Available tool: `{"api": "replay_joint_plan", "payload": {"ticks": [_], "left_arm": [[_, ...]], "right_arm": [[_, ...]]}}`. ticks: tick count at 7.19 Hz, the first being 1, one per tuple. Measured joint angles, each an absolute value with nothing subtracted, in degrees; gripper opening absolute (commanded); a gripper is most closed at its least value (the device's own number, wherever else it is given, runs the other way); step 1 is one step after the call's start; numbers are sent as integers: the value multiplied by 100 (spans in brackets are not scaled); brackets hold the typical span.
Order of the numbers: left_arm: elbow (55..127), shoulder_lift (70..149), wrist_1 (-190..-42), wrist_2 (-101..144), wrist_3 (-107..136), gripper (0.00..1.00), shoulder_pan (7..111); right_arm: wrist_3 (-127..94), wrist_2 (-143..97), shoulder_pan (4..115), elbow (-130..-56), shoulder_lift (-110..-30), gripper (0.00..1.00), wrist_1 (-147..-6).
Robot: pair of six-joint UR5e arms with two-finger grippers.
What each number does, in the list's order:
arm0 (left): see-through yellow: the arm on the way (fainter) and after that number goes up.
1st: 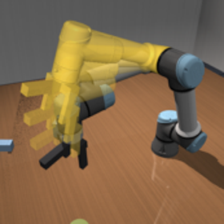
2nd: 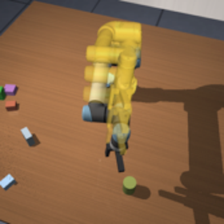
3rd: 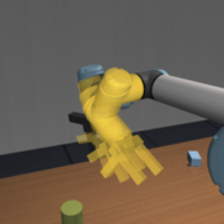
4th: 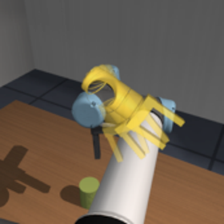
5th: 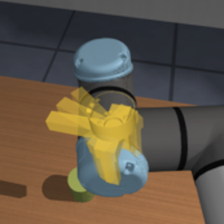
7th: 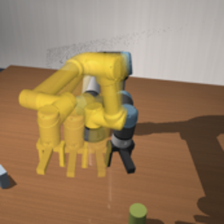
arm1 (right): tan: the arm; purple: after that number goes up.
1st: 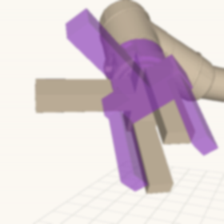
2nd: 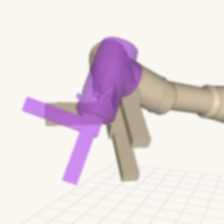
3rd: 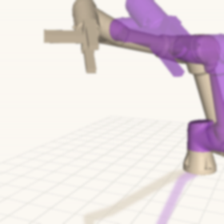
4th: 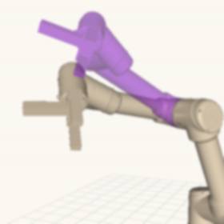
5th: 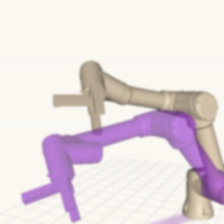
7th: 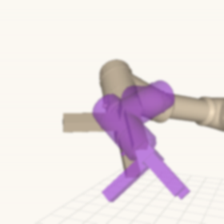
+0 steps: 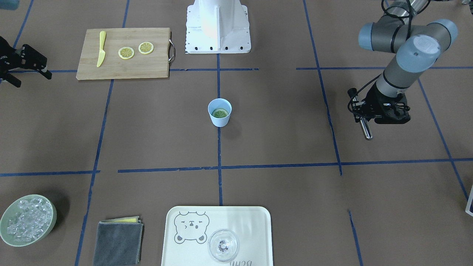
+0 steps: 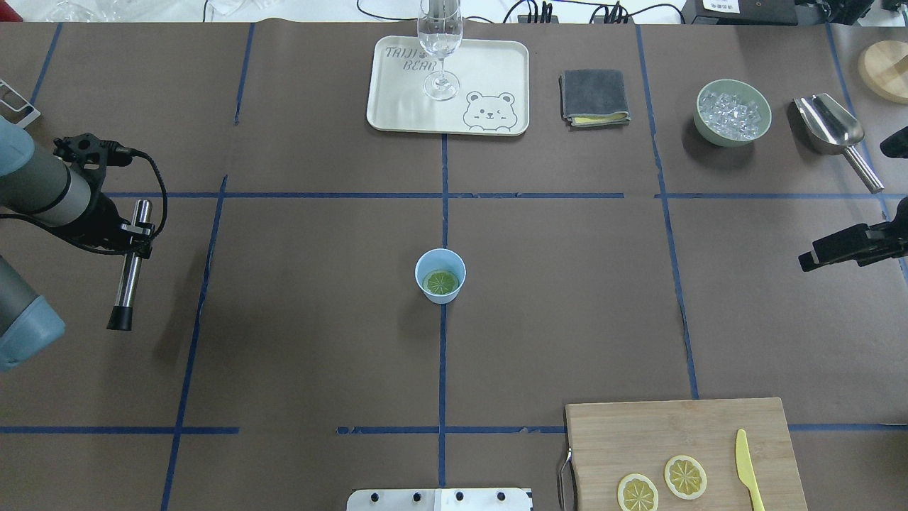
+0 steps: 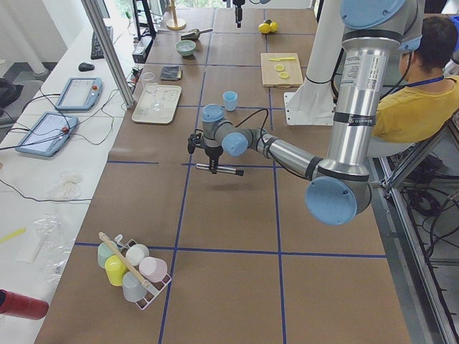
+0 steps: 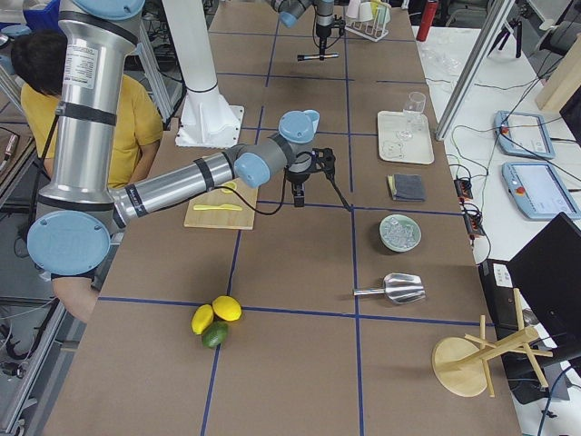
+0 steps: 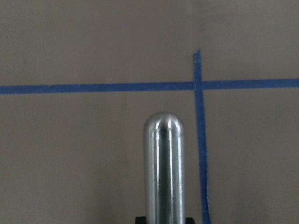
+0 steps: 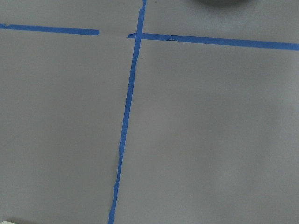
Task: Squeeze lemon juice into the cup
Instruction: 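Lower the muddler to its spot and release it with the left gripper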
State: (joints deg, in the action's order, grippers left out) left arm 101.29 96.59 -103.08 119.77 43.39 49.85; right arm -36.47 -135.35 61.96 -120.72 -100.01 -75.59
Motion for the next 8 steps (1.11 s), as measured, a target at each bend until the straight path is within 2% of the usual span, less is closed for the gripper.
{"api": "replay_joint_plan", "payload": {"ticks": [8], "left_arm": [[9684, 9687, -10185, 12071, 4674, 0, 4943]], "right_arm": [[-3650, -13541, 6190, -12099, -10019, 100, -7559]]}}
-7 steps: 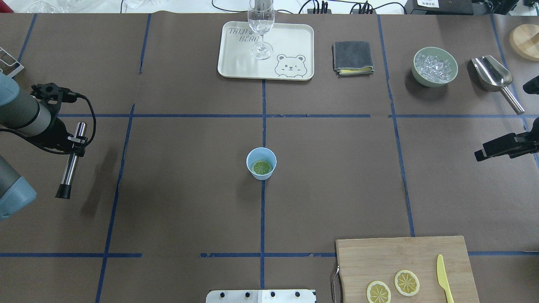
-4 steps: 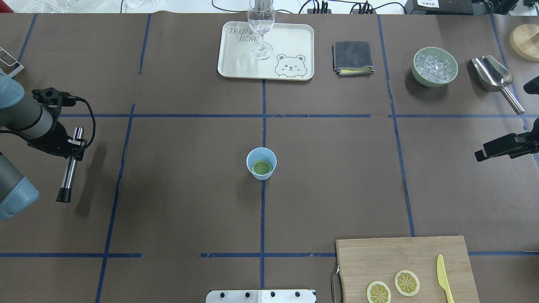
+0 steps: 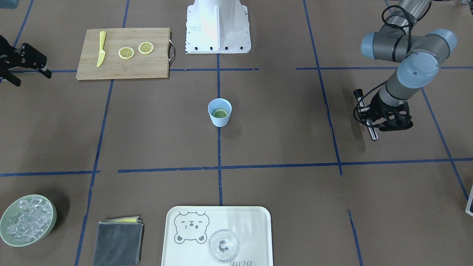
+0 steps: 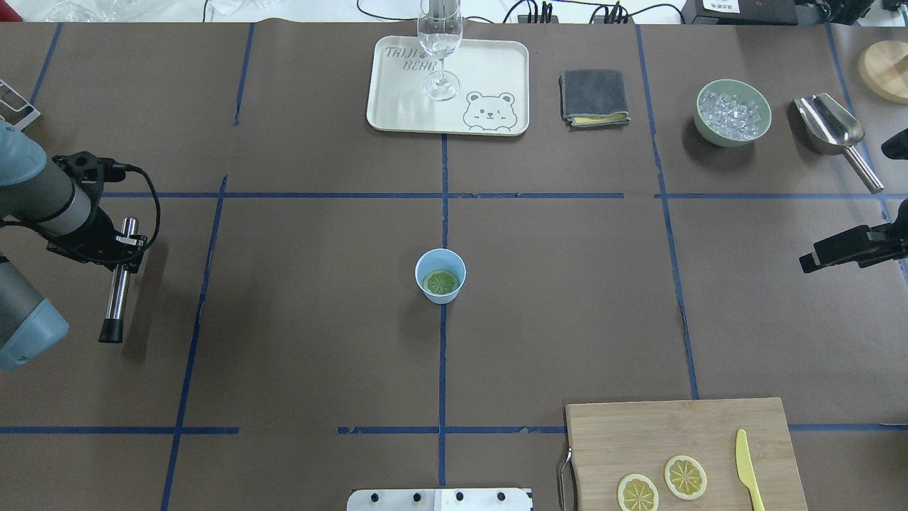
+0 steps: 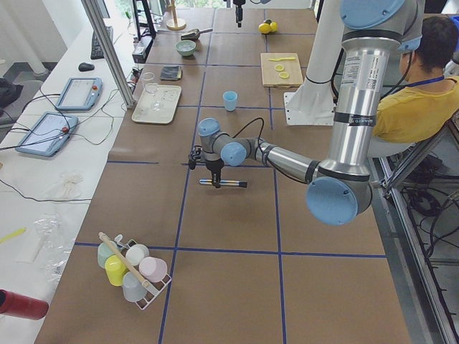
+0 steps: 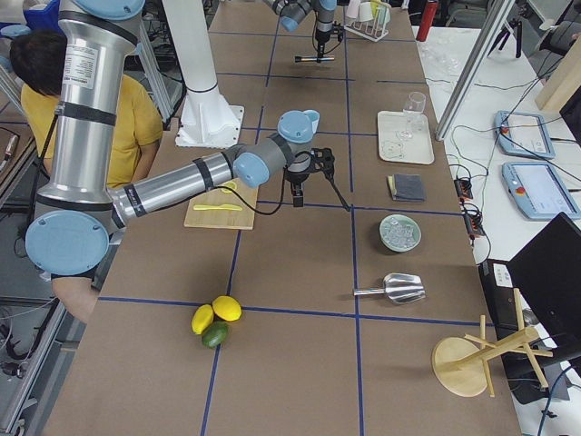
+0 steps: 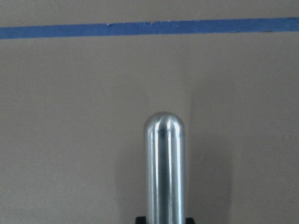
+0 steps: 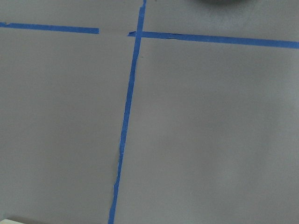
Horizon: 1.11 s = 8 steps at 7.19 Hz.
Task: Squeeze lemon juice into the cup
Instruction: 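Lower the muddler to its spot and release it with the left gripper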
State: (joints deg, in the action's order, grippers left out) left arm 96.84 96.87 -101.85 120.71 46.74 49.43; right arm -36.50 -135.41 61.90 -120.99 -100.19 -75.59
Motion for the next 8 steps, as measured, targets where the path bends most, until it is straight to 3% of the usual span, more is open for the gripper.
{"api": "replay_joint_plan", "payload": {"ticks": [5, 7, 8], "left_arm": [[9657, 9685, -10165, 12068, 4442, 0, 4925], [9603, 9694, -10168, 12067, 4460, 18, 4919], [9559, 9703, -10180, 12067, 4461, 37, 4908]], "right_arm": [[-3656, -13537, 6188, -12094, -10022, 100, -7559], [-3656, -13543, 6188, -12094, -10020, 100, -7559], [-3656, -13542, 6188, -12094, -10020, 100, -7559]]}}
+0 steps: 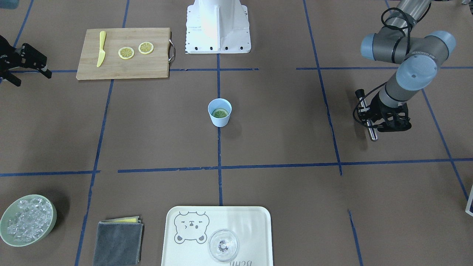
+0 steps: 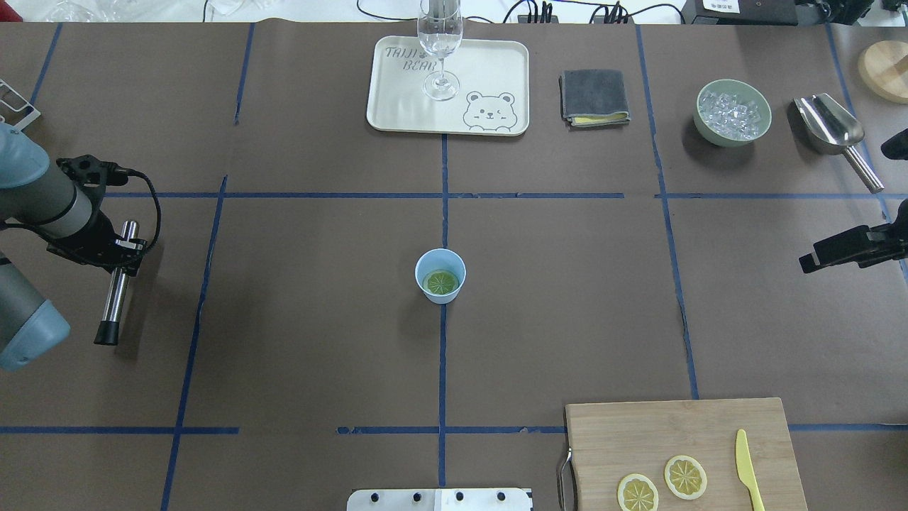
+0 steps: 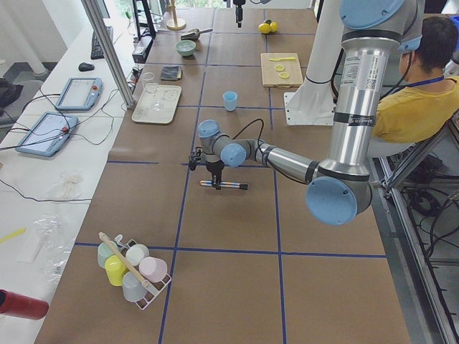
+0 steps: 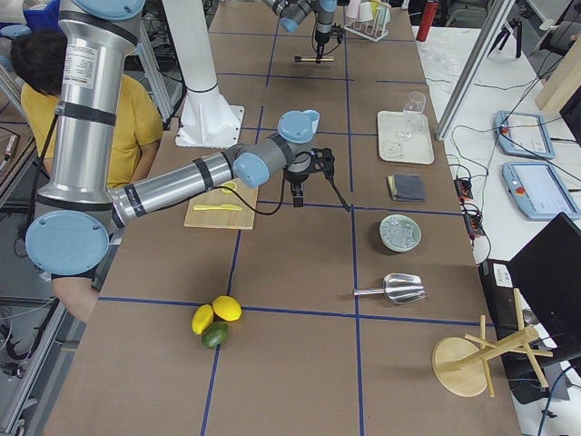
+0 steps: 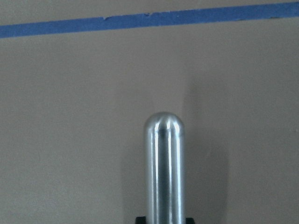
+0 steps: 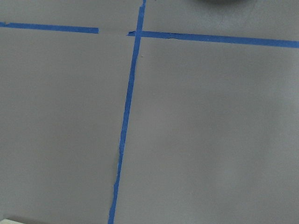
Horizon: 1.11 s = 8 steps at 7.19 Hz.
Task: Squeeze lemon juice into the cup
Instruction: 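Lower the muddler to its spot and release it with the left gripper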
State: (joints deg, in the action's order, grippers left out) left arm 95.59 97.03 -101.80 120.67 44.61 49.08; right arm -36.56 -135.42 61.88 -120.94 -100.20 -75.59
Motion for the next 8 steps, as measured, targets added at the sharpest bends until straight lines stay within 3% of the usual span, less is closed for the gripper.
{"api": "replay_joint_plan", "payload": {"ticks": [1, 2, 3, 8], "left_arm": [[9511, 9713, -10196, 12067, 4457, 37, 4895], [9474, 9720, -10213, 12067, 4449, 84, 4882], [9462, 9725, -10224, 12067, 4443, 100, 4874], [9804, 9673, -10165, 12076, 4433, 100, 4901]], "right_arm": [[-3656, -13540, 6187, -12094, -10020, 100, -7559], [-3656, -13542, 6188, -12094, -10020, 100, -7559], [-3656, -13543, 6188, -12095, -10020, 100, -7559], [-3653, -13542, 6212, -12099, -10023, 100, -7559]]}}
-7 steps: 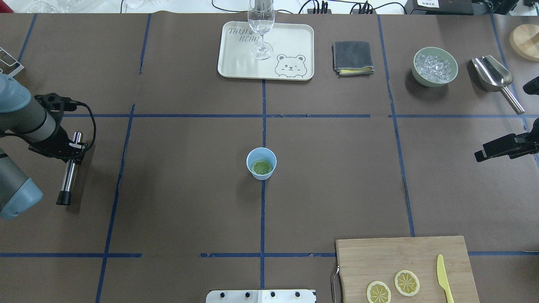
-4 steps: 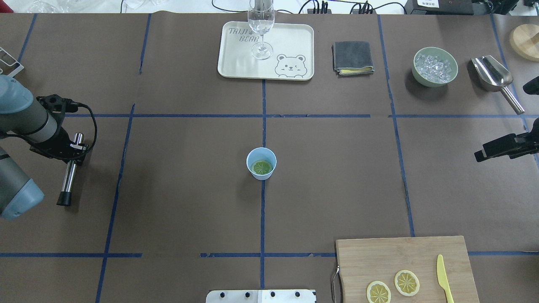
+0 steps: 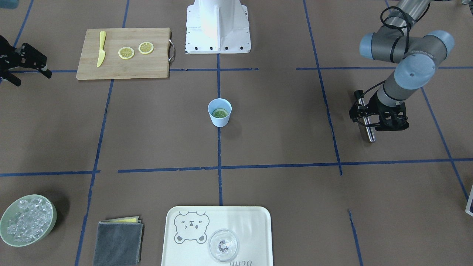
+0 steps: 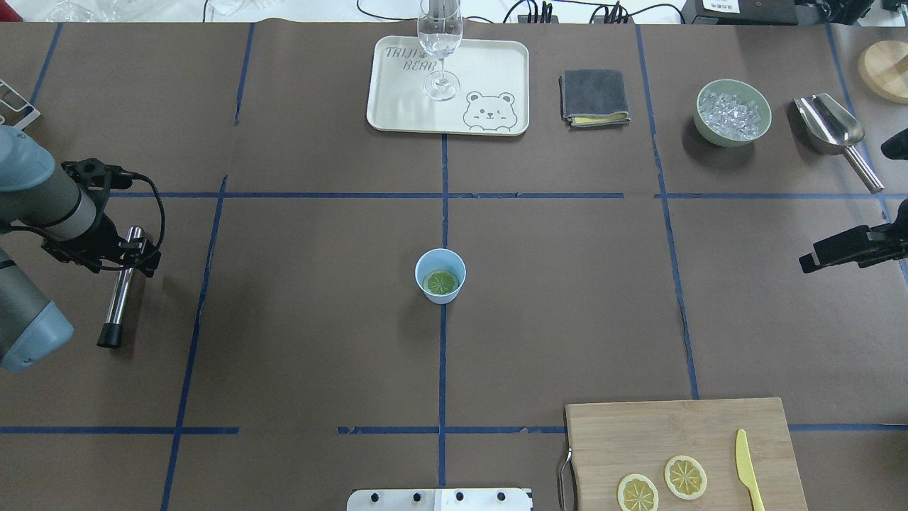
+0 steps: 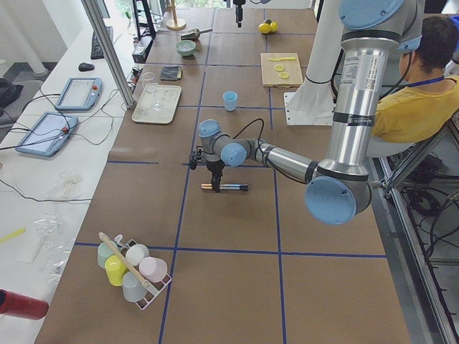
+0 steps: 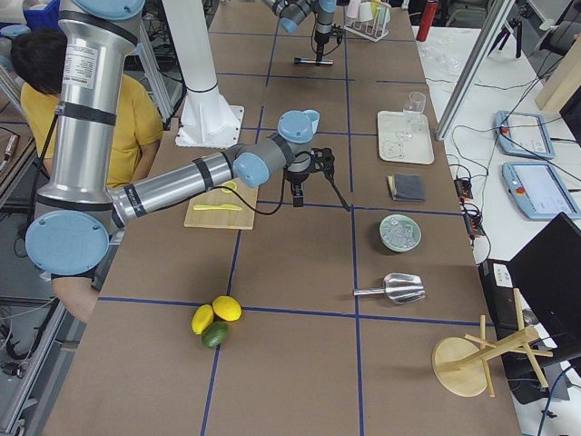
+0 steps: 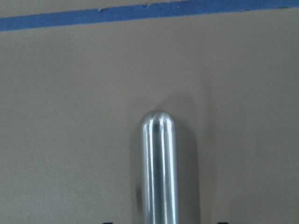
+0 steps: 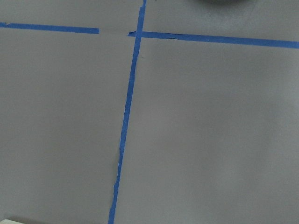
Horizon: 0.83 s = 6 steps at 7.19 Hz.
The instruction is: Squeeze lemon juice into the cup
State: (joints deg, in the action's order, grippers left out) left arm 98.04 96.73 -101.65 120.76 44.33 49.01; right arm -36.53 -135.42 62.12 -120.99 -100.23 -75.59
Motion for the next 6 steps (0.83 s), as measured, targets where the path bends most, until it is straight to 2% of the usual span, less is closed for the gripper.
{"api": "replay_joint_plan", "payload": {"ticks": [2, 3, 6], "left_arm": [[10538, 9309, -10153, 12146, 4186, 100, 5102], [10797, 9082, -10157, 12404, 3626, 100, 5524], [10866, 8536, -10137, 13349, 1381, 100, 7246]], "right_arm": [[-3534, -13531, 6431, -12074, -10168, 100, -7575], [-3289, -13528, 6685, -11999, -10252, 100, -7618], [-1473, -13540, 7659, -11482, -10362, 100, -8247]]}}
